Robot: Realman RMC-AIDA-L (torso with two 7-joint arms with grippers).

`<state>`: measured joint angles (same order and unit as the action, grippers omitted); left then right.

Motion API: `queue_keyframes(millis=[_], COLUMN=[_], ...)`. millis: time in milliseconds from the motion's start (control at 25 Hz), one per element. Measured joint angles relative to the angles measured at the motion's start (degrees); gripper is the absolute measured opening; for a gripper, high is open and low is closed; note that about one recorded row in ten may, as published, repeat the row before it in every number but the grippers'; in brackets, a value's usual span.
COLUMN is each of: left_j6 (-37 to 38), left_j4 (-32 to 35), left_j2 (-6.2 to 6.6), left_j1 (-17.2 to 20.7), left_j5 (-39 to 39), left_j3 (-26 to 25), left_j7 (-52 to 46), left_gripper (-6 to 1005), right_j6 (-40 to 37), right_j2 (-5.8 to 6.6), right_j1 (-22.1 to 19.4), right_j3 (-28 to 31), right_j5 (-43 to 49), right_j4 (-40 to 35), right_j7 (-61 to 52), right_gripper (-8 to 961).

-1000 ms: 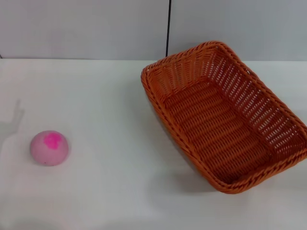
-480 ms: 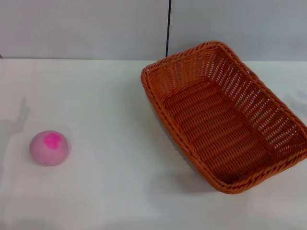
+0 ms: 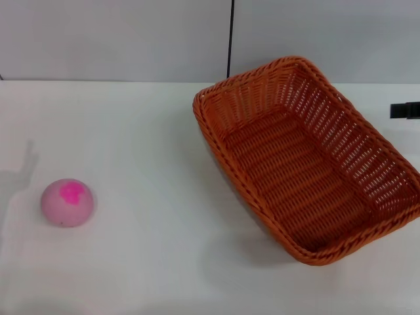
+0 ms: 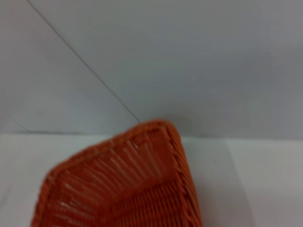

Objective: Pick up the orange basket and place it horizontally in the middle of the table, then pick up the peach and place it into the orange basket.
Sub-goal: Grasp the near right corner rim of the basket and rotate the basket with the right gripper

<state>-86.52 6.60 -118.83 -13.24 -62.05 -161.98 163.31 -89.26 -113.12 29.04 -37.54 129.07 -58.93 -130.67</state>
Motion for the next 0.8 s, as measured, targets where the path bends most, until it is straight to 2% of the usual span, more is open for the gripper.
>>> queue_keyframes(millis=[200,360,800], left_j6=[-0.2,-0.2,-0.4], left_j4=[0.3,0.7,0.7], left_j2=[0.0,0.0,0.0], left_j1=[0.1,-0.1,-0.1], left_j5=[0.0,-0.1,-0.1], left_j3=[0.0,0.1,0.2], left_j7=[0.0,0.0,0.0], left_gripper=[815,814,810], right_j6=[0.6,2.9,8.4], right_j2=[-0.92,-1.06,-2.0], right_j1=[2.7,4.0,5.3], right_j3=[-0.6,-1.4,-2.8], right_j5=[4.7,4.8,4.3], right_j4=[1.9,6.1,10.3], right_j7=[-1.6,-1.0,0.8], right_gripper=[555,555,554])
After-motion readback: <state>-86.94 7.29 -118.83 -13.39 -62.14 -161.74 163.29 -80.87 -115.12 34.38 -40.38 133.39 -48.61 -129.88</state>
